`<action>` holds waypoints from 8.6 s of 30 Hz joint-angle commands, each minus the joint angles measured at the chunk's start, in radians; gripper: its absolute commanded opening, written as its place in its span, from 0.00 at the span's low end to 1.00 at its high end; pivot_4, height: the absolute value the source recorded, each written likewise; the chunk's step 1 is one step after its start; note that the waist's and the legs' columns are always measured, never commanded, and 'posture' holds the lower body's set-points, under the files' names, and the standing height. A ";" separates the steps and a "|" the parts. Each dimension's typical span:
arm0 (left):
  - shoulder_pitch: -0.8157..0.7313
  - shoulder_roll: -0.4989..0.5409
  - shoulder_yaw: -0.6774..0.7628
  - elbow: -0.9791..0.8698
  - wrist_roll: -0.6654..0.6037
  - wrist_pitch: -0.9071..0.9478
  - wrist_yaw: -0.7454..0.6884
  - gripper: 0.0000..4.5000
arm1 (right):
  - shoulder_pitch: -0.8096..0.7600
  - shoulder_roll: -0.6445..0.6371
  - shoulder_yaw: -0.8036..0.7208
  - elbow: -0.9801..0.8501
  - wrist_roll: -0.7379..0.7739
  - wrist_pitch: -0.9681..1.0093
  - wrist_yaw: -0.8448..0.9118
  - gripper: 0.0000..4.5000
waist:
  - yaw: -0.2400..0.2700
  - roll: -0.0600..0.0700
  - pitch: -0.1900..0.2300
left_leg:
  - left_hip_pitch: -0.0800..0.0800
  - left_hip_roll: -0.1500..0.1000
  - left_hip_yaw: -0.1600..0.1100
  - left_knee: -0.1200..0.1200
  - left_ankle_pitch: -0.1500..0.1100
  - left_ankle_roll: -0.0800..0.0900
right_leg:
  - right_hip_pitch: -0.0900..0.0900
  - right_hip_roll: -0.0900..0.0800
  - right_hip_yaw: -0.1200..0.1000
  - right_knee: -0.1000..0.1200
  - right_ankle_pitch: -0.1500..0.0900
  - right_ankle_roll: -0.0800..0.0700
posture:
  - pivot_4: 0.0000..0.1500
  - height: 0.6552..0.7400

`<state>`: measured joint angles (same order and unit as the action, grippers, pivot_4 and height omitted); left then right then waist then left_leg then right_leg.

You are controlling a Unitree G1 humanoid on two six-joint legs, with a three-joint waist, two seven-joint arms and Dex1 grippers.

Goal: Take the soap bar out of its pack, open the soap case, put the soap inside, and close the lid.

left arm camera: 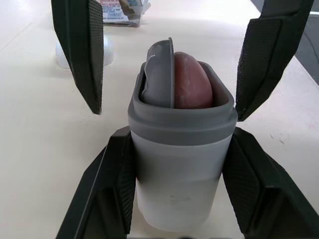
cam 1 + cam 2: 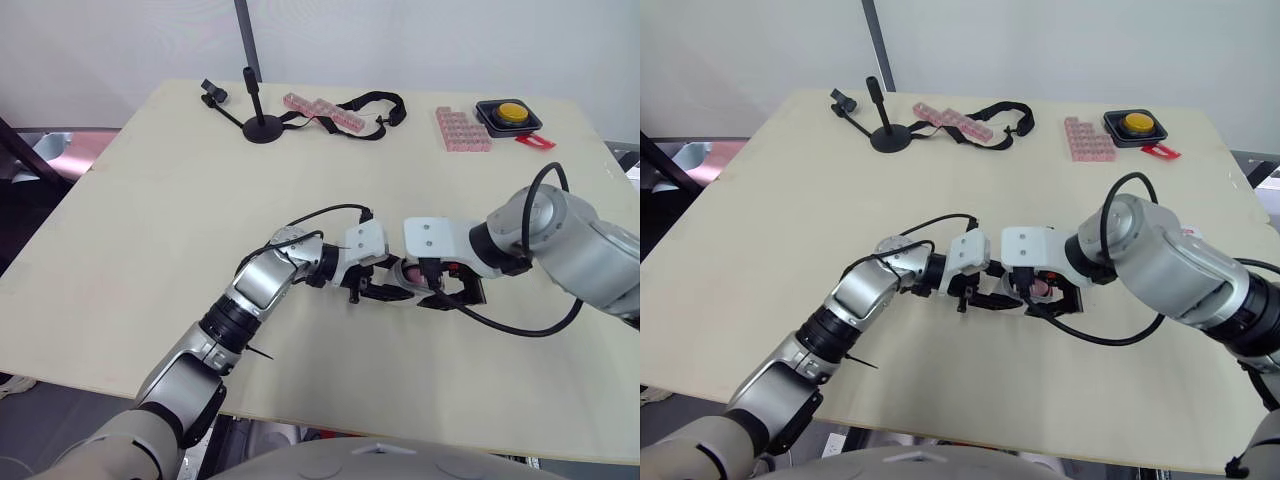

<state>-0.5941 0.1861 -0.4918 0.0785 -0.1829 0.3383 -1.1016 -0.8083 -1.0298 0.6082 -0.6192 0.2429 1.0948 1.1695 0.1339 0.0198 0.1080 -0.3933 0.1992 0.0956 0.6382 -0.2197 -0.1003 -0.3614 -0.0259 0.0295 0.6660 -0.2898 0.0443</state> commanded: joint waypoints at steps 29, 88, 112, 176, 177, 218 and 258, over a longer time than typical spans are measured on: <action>0.257 0.083 0.170 -0.033 -0.168 -0.356 -0.162 0.43 | 1.158 0.519 -0.915 0.256 0.283 -1.041 0.069 1.00 | -0.027 0.002 -0.002 | -0.011 -0.001 0.000 0.006 -0.003 0.008 | -0.010 -0.005 -0.004 0.000 0.000 0.000 | 1.00 0.98; 0.188 0.026 0.207 0.153 -0.136 -0.547 -0.192 0.43 | 0.719 0.529 -0.871 0.471 0.216 -0.488 -0.787 1.00 | -0.052 0.003 -0.002 | 0.000 -0.005 -0.002 -0.004 -0.001 0.007 | 0.006 -0.007 -0.008 -0.012 0.000 0.001 | 1.00 0.98; 0.198 0.014 0.196 0.146 -0.134 -0.545 -0.186 0.43 | 0.699 0.443 -0.809 0.397 0.199 -0.578 -0.566 0.44 | -0.052 0.004 -0.002 | 0.000 -0.005 -0.002 -0.004 -0.001 0.007 | 0.006 -0.008 -0.008 -0.012 0.000 0.001 | 1.00 0.98; 0.227 0.029 0.199 0.185 -0.126 -0.538 -0.212 0.43 | 0.463 0.243 -0.419 0.070 0.327 -0.394 -0.175 0.44 | -0.042 0.004 -0.002 | 0.000 -0.003 -0.002 -0.004 -0.001 0.007 | 0.007 -0.006 -0.008 -0.010 0.000 0.001 | 1.00 0.98; 0.228 0.029 0.199 0.182 -0.127 -0.536 -0.211 0.43 | 0.463 0.242 -0.419 0.072 0.326 -0.395 -0.174 0.44 | -0.042 0.004 -0.002 | 0.000 -0.003 -0.002 -0.004 -0.001 0.007 | 0.007 -0.006 -0.008 -0.010 0.000 0.001 | 1.00 0.98; 0.247 0.029 0.188 0.153 -0.121 -0.520 -0.198 0.43 | 0.506 0.243 -0.408 0.131 0.279 -0.465 -0.168 0.44 | -0.049 0.003 -0.002 | 0.002 -0.003 -0.002 -0.004 -0.001 0.007 | 0.008 -0.006 -0.008 -0.010 0.000 0.001 | 1.00 0.98; 0.237 0.025 0.178 0.164 -0.120 -0.517 -0.198 0.43 | 0.646 0.190 -0.500 0.107 0.291 -0.467 -0.153 0.94 | -0.042 0.003 -0.002 | 0.001 -0.003 -0.002 -0.004 -0.001 0.007 | 0.007 -0.006 -0.008 -0.012 0.000 0.001 | 1.00 0.98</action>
<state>-0.3530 0.2120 -0.3122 0.2619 -0.3010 -0.1770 -1.2959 -0.1732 -0.8253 0.1547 -0.4906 0.5218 0.6416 1.0108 0.0923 0.0232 0.1060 -0.3927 0.1961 0.0938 0.6346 -0.2208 -0.0933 -0.3540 -0.0323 0.0212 0.6543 -0.2897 0.0449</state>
